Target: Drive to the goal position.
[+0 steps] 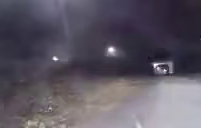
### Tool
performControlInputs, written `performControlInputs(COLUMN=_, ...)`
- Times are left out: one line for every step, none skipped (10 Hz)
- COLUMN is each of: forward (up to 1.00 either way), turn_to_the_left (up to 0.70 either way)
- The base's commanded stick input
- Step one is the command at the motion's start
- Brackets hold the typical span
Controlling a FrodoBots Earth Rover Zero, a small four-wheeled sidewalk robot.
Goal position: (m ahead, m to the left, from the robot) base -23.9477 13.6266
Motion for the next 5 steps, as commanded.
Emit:
performControlInputs(forward=0.00, turn_to_the_left=-0.11)
performControlInputs(forward=0.00, turn_to_the_left=-0.10)
performControlInputs(forward=0.00, turn_to_the_left=-0.08)
performControlInputs(forward=0.00, turn_to_the_left=-0.07)
performControlInputs(forward=0.00, turn_to_the_left=-0.07)
